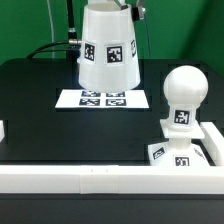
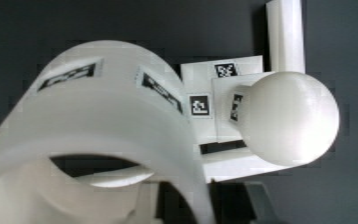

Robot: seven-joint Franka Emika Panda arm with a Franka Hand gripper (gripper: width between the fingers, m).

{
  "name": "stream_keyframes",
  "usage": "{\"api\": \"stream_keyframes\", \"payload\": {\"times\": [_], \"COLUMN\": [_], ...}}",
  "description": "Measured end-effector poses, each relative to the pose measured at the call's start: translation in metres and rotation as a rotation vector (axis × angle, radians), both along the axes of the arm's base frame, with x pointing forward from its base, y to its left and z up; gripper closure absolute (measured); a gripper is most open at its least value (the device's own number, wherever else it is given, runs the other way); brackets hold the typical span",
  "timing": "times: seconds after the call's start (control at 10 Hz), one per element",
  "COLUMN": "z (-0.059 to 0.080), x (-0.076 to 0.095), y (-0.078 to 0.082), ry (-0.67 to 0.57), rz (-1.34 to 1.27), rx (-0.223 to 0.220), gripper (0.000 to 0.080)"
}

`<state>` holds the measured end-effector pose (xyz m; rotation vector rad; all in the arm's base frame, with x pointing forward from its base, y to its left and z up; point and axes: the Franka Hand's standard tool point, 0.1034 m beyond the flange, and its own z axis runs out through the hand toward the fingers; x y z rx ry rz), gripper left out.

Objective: Assemble lamp

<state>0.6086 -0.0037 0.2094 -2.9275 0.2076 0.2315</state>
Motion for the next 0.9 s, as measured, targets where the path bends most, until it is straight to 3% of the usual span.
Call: {"api": "stream_keyframes", "payload": {"times": [0.1, 0.3, 0.5, 0.6, 0.9], "z": [0.005, 0.029, 0.040, 0.042, 0.028], "x": [-0.001, 0.008, 0.019, 0.025, 0.023], "y": [0.004, 0.027, 0.049, 0.063, 0.096], "ry": [0.010, 0.003, 0.005, 0.007, 0.038], "rz": [-0.014, -0.038, -0.078, -0.104, -0.122], "rx": [0.001, 0.016, 0.015, 0.013, 0.005], "gripper": [0.0755, 0.0755, 0.0755, 0.0755, 0.0755]}}
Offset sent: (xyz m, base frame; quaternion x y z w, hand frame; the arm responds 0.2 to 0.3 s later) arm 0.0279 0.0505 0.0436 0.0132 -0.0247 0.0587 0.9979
